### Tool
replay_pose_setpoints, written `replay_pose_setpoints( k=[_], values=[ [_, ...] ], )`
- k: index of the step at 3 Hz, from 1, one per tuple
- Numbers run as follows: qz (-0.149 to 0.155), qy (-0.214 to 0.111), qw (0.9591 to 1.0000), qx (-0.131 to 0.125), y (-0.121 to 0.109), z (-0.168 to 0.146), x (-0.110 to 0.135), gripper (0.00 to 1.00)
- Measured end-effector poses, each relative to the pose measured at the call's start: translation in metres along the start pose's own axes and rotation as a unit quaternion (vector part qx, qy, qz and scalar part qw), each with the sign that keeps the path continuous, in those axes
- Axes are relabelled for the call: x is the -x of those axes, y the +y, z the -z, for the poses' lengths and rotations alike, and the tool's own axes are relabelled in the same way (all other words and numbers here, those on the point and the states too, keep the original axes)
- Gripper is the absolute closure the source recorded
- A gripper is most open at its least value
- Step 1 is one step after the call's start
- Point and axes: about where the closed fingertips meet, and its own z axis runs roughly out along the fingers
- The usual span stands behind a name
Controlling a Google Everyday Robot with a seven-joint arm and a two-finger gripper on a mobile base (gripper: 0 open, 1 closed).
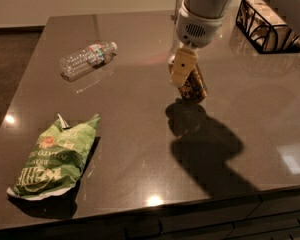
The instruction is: Knock orange can over
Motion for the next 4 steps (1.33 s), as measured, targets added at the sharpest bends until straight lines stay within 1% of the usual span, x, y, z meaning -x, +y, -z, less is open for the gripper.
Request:
replay_pose_setpoints(
  k=[1, 2, 4],
  values=[
    [0.02, 0.055, 0.9982, 0.012, -0.002, -0.007, -0.008, 0.82],
    [0.042, 0.095, 0.9944, 0.018, -0.006, -0.024, -0.006, 0.51],
    [0.074, 0.119, 0.9897, 0.029, -0.005, -0.047, 0.006, 0.04]
  ],
)
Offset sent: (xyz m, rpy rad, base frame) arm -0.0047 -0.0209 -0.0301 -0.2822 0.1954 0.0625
